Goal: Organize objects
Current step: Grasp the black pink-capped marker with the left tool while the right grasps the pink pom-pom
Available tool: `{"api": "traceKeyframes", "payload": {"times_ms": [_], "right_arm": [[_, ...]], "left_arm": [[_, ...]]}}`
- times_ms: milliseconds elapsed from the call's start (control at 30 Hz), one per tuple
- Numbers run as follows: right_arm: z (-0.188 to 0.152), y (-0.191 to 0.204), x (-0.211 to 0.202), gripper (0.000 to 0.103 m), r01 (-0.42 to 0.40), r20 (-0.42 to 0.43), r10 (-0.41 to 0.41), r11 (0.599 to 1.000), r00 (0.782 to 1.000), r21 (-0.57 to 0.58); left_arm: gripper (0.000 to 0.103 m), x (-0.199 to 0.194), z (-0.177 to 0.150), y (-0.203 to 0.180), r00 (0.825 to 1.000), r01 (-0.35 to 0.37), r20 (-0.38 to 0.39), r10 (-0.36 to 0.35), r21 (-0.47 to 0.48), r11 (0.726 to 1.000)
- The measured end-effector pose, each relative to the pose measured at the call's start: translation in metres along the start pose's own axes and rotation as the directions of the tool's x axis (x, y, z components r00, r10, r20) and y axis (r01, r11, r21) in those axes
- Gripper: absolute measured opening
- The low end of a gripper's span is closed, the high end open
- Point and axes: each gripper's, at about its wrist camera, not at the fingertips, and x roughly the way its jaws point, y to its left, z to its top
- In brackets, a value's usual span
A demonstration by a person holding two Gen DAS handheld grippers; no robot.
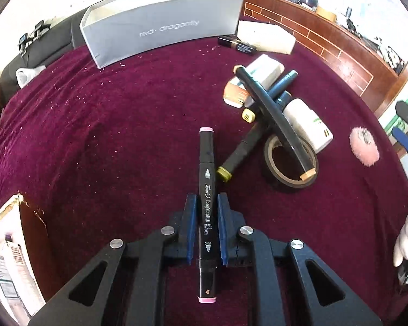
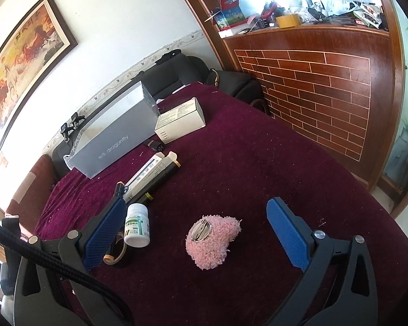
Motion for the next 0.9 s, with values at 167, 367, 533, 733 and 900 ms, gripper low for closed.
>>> {"api": "traceKeyframes", "payload": {"times_ms": [167,367,533,733,900], "right_arm": [[-0.001,0.003,0.001,0.103,0.010,-0.001,-0.010,1.000,1.000,-0.015],[-0.001,0.000,0.006,0.103,0.037,-0.011,-0.037,0.999,0.999,-0.013],[-0.001,-0.009,0.010,0.103,0.065,-0.023,-0.064,0.998,0.998,0.022],[-0.003,-0.020,0.019,0.103,0.069,-0.073,-0.064,0.995,0.995,0.067],[-0.005,-0.023,0.022,0.103,0.081,-0.105,-0.072,0.993,0.992,0.091]], "left_arm": [[0.012,0.007,0.005,-0.011,0.998,-0.050,0.044,0.050,-0.001,0.999],[0.011,0.000,-0.001,-0.008,0.998,-0.033,0.056,0.035,-0.040,0.999],[0.011,-0.039,-0.021,-0.006,0.988,0.050,0.149,-0.032,-0.113,0.992],[0.012,-0.098,-0.057,0.000,0.950,0.165,0.290,-0.111,-0.171,0.971],[0.012,-0.143,-0.085,0.022,0.902,0.240,0.408,-0.143,-0.199,0.950]]}}
